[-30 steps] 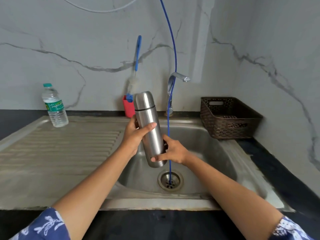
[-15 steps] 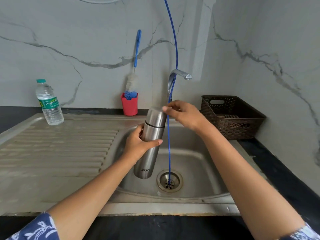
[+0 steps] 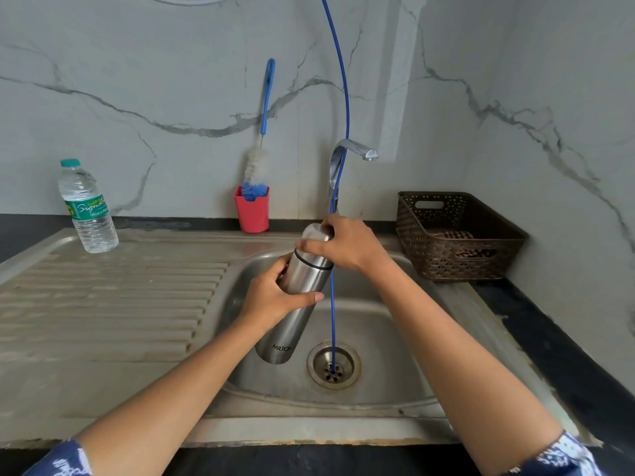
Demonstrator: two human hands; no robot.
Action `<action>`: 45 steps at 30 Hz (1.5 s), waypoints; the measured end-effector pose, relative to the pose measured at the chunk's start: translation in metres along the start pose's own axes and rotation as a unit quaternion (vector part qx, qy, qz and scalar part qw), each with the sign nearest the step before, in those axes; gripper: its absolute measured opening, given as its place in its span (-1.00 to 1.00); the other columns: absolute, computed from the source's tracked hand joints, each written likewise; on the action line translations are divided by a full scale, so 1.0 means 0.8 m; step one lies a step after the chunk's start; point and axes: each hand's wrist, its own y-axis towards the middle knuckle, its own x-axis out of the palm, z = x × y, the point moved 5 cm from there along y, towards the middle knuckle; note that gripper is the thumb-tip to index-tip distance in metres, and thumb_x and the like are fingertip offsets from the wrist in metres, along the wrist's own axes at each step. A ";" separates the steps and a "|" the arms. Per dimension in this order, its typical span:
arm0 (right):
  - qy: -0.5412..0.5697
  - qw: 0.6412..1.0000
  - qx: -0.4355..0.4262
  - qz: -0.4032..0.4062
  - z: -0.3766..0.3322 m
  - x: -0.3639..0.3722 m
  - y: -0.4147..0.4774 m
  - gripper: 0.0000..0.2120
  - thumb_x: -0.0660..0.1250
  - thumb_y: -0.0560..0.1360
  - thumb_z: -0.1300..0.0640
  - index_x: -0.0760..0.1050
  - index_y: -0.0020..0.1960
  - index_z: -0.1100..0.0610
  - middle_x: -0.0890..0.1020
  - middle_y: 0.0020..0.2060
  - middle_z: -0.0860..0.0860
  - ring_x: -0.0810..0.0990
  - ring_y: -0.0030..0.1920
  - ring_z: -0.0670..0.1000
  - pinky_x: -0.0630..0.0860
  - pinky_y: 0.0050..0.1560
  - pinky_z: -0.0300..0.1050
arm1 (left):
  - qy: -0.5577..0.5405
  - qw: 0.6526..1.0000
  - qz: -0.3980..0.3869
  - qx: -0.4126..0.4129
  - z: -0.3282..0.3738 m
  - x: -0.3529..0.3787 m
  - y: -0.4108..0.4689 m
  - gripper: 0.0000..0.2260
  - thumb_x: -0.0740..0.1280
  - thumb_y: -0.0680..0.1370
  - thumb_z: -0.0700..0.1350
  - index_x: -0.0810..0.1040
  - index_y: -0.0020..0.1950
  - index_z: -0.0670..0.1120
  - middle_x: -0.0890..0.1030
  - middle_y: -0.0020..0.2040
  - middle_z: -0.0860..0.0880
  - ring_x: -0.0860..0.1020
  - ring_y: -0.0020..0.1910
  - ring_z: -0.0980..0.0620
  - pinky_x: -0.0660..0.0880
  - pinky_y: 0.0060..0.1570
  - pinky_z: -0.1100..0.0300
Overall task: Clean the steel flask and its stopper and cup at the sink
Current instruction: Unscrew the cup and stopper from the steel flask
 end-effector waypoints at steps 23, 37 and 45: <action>0.231 0.964 -0.078 0.104 0.033 -0.042 0.011 -0.61 0.40 0.32 -0.09 0.51 -0.17 0.26 0.50 -0.38 -0.01 0.42 -0.37 -0.11 0.34 -0.31 -0.23 | -0.033 0.987 -0.152 -0.042 -0.007 0.002 0.005 -0.27 0.58 0.05 0.13 0.45 0.19 0.22 0.62 0.07 0.07 0.62 0.01 0.12 0.56 -0.04 0.22; 0.115 0.977 -0.070 -0.168 0.008 -0.088 0.015 -0.52 0.32 0.46 -0.22 0.37 0.28 -0.02 0.52 -0.04 -0.08 0.59 -0.17 -0.06 0.51 -0.33 -0.16 | -0.107 0.984 -0.125 -0.064 -0.001 0.014 -0.011 -0.25 0.59 0.02 0.13 0.49 0.18 0.05 0.67 -0.01 0.00 0.64 0.00 0.01 0.55 -0.09 0.19; -0.215 0.974 -0.051 -0.054 -0.029 -0.083 0.019 -0.36 0.11 0.42 -0.46 0.29 -0.34 0.15 0.42 -0.43 0.02 0.41 -0.40 -0.02 0.26 -0.37 -0.15 | -0.062 0.995 -0.071 -0.038 -0.006 0.012 -0.009 -0.35 0.59 0.05 0.11 0.50 0.11 0.14 0.67 -0.01 0.03 0.64 -0.04 0.05 0.59 -0.01 0.10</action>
